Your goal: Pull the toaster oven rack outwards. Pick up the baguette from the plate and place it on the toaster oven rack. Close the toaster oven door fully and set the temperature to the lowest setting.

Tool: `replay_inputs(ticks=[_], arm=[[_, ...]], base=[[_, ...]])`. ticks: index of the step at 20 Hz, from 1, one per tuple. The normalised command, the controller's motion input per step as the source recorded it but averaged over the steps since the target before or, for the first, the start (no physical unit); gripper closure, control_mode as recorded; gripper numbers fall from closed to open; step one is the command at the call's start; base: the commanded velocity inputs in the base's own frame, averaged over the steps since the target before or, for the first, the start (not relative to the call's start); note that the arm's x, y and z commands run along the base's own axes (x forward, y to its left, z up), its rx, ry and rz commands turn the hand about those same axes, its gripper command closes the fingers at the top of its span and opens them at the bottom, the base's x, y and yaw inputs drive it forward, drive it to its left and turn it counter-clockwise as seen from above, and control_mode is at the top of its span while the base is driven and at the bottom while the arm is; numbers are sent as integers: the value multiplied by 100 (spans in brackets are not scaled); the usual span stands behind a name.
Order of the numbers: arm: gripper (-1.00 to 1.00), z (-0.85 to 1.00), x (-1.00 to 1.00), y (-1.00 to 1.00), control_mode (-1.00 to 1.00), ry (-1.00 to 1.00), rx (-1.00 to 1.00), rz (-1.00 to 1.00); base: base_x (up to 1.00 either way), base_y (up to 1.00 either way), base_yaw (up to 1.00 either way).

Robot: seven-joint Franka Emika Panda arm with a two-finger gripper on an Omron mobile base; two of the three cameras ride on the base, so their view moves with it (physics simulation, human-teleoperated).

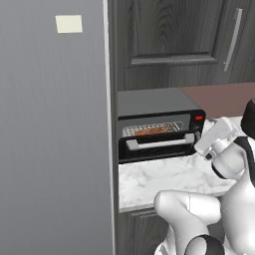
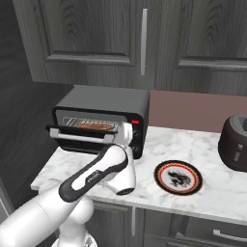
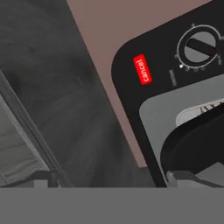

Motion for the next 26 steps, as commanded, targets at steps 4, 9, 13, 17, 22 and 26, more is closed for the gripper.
replay_inputs(ticks=[4, 9, 13, 17, 22, 26], arm=[[-100, 0, 30, 0, -100, 10, 0, -7], [-100, 0, 42, 0, -100, 12, 0, -6], [-100, 0, 39, 0, -100, 11, 0, -6], [-100, 0, 34, 0, -100, 10, 0, -6], [-100, 0, 40, 0, -100, 13, 0, -6], [-100, 0, 51, 0, -100, 16, 0, -6]], base=[[0, 0, 0], [0, 0, 0], [0, 0, 0], [0, 0, 0], [0, 0, 0], [0, 0, 0]])
